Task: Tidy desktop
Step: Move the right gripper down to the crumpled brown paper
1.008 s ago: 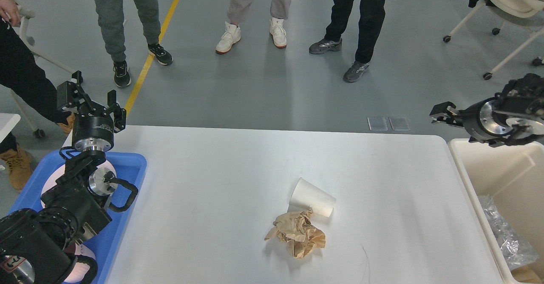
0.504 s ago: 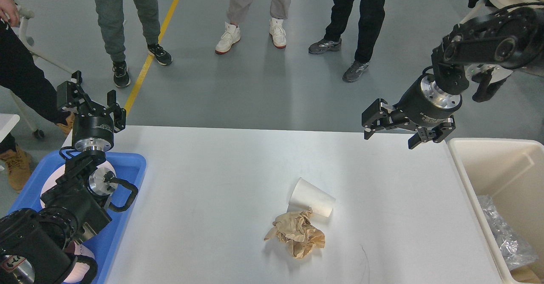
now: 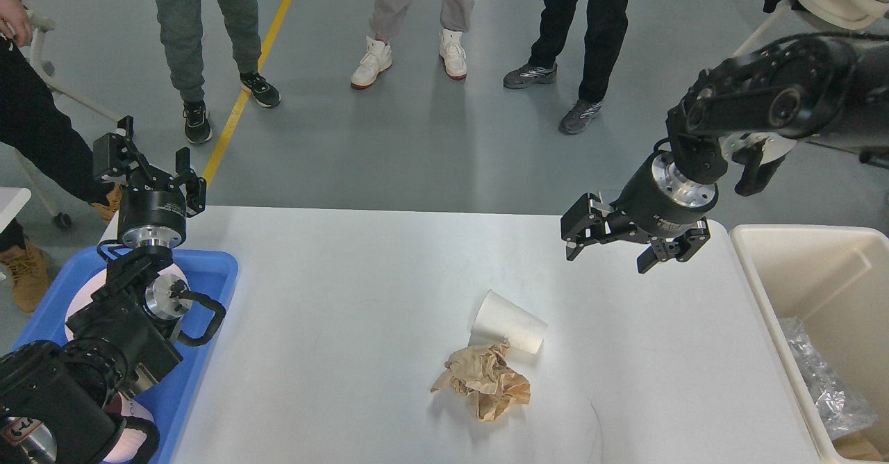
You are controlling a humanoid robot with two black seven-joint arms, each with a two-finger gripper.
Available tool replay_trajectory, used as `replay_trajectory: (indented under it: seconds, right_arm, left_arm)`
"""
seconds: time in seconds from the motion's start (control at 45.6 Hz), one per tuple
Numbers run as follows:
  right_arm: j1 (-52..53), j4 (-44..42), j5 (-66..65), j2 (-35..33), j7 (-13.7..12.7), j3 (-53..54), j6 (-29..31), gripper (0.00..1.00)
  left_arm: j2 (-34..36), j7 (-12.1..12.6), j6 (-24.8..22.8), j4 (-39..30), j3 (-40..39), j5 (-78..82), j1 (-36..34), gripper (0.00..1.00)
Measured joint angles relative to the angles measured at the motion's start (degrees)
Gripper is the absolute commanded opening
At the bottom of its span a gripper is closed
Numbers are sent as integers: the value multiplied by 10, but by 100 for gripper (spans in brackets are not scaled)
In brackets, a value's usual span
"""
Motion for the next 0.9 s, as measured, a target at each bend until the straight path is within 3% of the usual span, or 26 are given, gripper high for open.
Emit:
replay_trajectory:
  seconds: [0.153,0.263,0.899]
  right_arm:
    - [-66,-2,-3,47,-2,6,-90,100]
    - [-99,-4,-6,71,-2,10,-120,100]
    - [-257,-91,-8,112,-3,122,-130,100]
  left_arm:
    - [0,0,0,0,0,0,0,96]
    - [0,0,0,0,0,0,0,96]
    - [0,0,0,0,0,0,0,96]
